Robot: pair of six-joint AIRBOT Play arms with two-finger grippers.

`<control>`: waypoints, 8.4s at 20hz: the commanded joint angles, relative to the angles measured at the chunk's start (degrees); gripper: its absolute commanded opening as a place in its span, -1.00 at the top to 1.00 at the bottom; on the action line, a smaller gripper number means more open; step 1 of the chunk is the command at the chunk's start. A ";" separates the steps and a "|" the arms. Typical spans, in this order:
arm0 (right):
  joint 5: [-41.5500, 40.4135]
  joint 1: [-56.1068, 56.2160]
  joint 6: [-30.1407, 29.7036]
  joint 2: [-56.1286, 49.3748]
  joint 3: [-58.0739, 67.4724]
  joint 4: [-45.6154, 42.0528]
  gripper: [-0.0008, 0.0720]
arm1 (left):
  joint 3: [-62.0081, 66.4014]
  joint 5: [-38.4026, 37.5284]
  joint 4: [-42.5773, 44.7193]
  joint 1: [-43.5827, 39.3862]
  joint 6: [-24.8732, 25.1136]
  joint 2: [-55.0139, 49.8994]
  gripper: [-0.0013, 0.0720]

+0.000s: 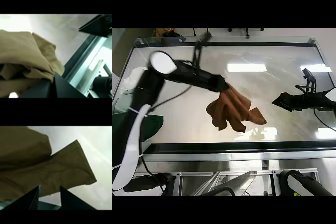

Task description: Fold the shirts.

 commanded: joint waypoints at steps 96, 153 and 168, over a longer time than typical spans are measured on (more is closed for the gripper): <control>-9.99 -7.06 -40.15 -37.90 11.63 26.64 -0.61 | -45.22 46.21 -24.63 -13.92 -6.36 -2.67 -0.91; -9.84 -28.52 -39.69 11.13 38.71 52.22 0.93 | 10.80 -1.36 -6.86 46.21 6.75 39.87 0.93; -41.57 12.41 -49.20 -36.00 15.45 34.62 0.69 | 9.75 4.76 12.85 23.41 2.49 -15.61 0.91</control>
